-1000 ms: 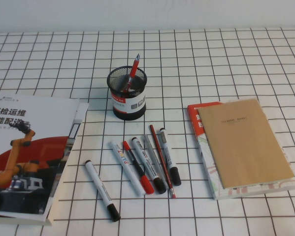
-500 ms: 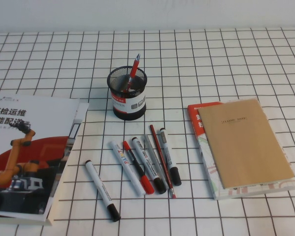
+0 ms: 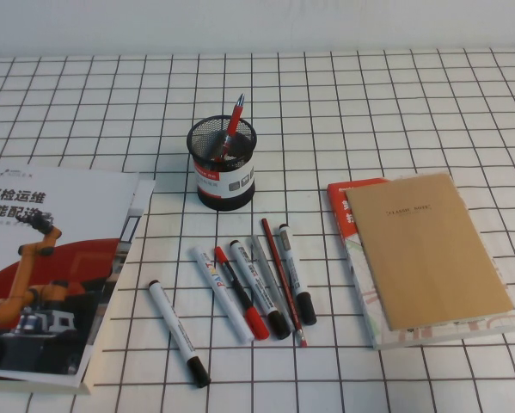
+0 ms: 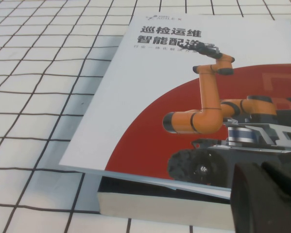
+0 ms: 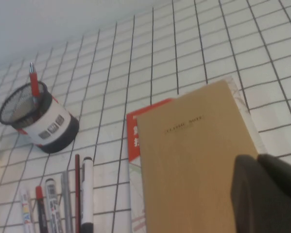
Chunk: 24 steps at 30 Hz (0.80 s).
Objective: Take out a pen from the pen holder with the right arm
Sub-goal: 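Take a marker out of the pen holder and lay it on the table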
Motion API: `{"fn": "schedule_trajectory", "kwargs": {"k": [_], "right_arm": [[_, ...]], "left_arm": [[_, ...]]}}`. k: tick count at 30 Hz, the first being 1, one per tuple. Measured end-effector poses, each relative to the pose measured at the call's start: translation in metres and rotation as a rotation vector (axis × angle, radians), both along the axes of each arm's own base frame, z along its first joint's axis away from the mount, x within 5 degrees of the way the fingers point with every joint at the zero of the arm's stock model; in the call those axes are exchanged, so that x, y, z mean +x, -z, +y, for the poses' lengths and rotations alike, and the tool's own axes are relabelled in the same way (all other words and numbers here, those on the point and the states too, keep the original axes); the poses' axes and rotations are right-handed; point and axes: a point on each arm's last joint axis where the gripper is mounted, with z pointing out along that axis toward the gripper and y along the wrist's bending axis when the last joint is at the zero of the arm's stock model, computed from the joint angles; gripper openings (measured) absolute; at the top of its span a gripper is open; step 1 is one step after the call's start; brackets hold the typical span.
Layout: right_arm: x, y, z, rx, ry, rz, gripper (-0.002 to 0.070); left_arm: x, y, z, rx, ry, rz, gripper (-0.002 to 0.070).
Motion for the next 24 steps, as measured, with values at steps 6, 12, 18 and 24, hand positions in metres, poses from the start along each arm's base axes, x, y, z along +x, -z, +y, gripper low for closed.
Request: {"fn": "schedule_trajectory", "kwargs": {"k": [6,12,18,24], "right_arm": [[0.047,-0.006,0.01,-0.045,-0.112,0.092,-0.0016],[0.085,-0.005,0.05,-0.099,-0.249,0.1,-0.0016],[0.119,-0.003,0.118,-0.159,-0.343,0.036,-0.0016],[0.147,0.006,0.171,-0.186,-0.382,-0.005,0.0001]], "left_arm": [[0.0,0.0,0.0,0.0,0.0,0.0,-0.0003],[0.0,0.0,0.0,0.0,0.0,0.0,-0.0003],[0.0,0.0,0.0,0.0,0.0,0.0,-0.0003],[0.0,0.0,0.0,0.0,0.0,0.0,-0.0003]]}}
